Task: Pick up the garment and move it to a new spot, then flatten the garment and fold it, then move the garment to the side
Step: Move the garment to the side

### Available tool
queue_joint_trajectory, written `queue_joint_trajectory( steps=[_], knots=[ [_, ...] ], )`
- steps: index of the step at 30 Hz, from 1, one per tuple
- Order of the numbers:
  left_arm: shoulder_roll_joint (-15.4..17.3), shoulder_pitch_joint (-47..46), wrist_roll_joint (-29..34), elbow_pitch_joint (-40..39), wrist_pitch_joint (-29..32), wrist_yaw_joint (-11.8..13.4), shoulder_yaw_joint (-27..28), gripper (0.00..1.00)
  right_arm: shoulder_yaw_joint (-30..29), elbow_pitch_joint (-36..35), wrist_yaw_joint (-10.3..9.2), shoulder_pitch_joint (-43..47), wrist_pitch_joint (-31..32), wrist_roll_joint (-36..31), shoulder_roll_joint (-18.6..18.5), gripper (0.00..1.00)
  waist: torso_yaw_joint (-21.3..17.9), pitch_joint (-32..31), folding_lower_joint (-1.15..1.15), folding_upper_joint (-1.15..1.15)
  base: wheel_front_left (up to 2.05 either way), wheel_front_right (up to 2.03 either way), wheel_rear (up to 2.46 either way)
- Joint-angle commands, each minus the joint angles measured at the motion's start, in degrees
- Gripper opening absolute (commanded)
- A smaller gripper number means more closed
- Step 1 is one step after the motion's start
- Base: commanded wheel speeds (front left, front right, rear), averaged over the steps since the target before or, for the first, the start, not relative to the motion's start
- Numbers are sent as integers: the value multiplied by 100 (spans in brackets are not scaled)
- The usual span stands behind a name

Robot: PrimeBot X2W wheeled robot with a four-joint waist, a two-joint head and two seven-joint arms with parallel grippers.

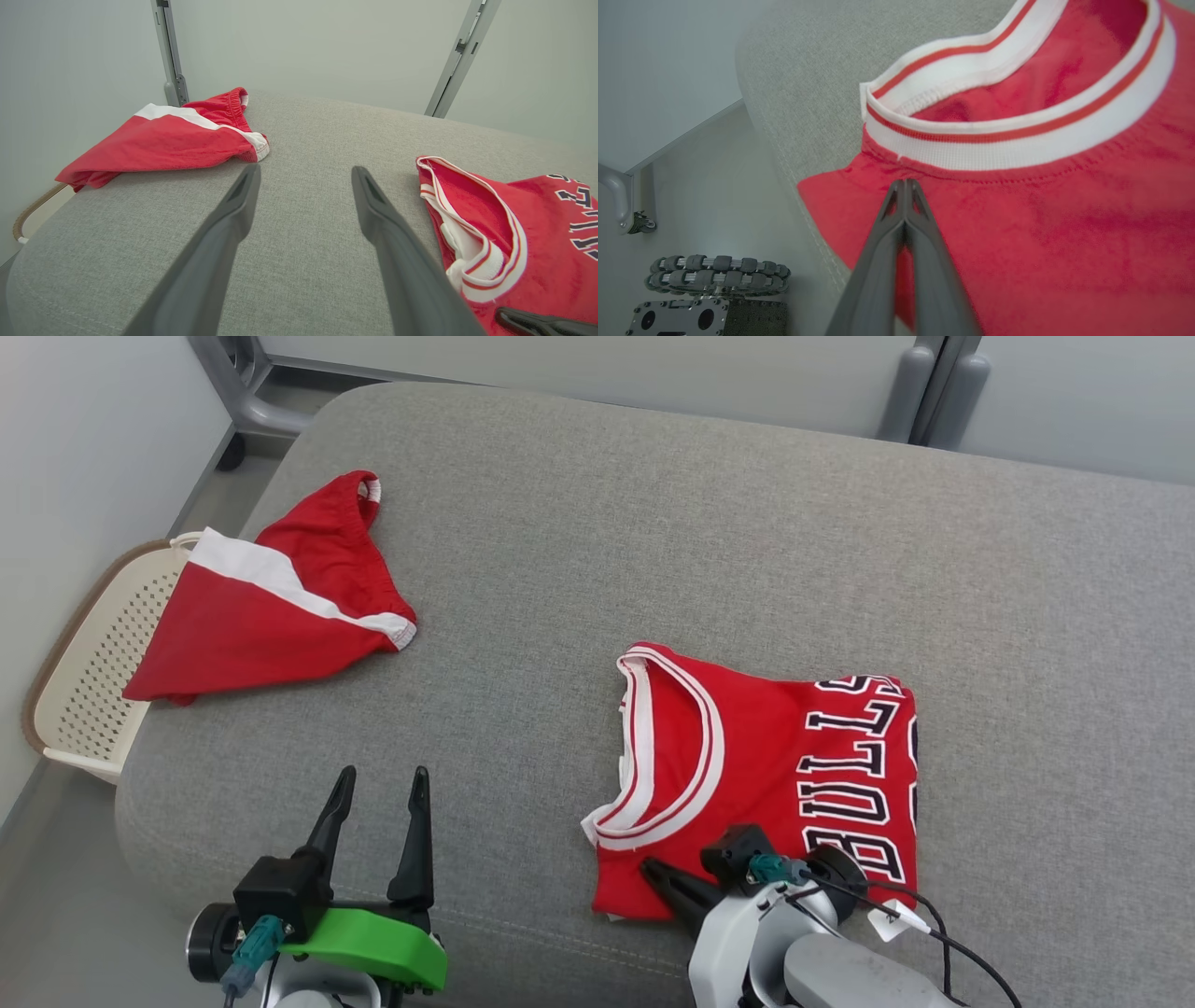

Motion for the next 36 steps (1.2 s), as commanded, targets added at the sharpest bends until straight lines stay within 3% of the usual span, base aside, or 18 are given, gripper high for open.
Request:
queue_joint_trajectory(
  steps=[1, 8, 14, 15, 16, 27, 36],
  knots=[
    [10, -75, -30, 18, 8, 23, 5, 100, 69, 83, -6, -21, -22, 82, 0, 0, 6, -6, 0, 0, 0, 0, 0],
    [10, -29, -5, 9, 9, 18, 45, 100, 238, 48, -6, -79, -23, 416, -21, 0, -60, -16, 0, 0, 0, 0, 0],
    [10, -47, 10, -16, 9, 9, 34, 100, -240, -513, -6, -94, -23, 425, -278, 3, -156, 7, 0, 0, 0, 0, 0],
    [10, -45, 17, -22, 9, 8, 43, 100, -414, -634, -6, -72, -23, 371, -343, 64, -171, 11, 0, 0, 0, 0, 0],
    [9, -41, 22, -28, 9, 8, 46, 100, -581, -746, -6, -14, -23, 334, -399, 100, -187, 13, 0, 0, 0, 0, 0],
    [10, 44, 138, -117, 9, -18, 102, 100, -2066, -1453, -6, 534, -23, -388, -893, 100, -383, -28, 0, 0, 0, 0, 0],
    [12, 102, 407, -212, 9, -3, 226, 100, -2706, -1183, -6, 707, 94, -398, -1081, 100, -545, -64, 0, 0, 0, 0, 0]
  ],
)
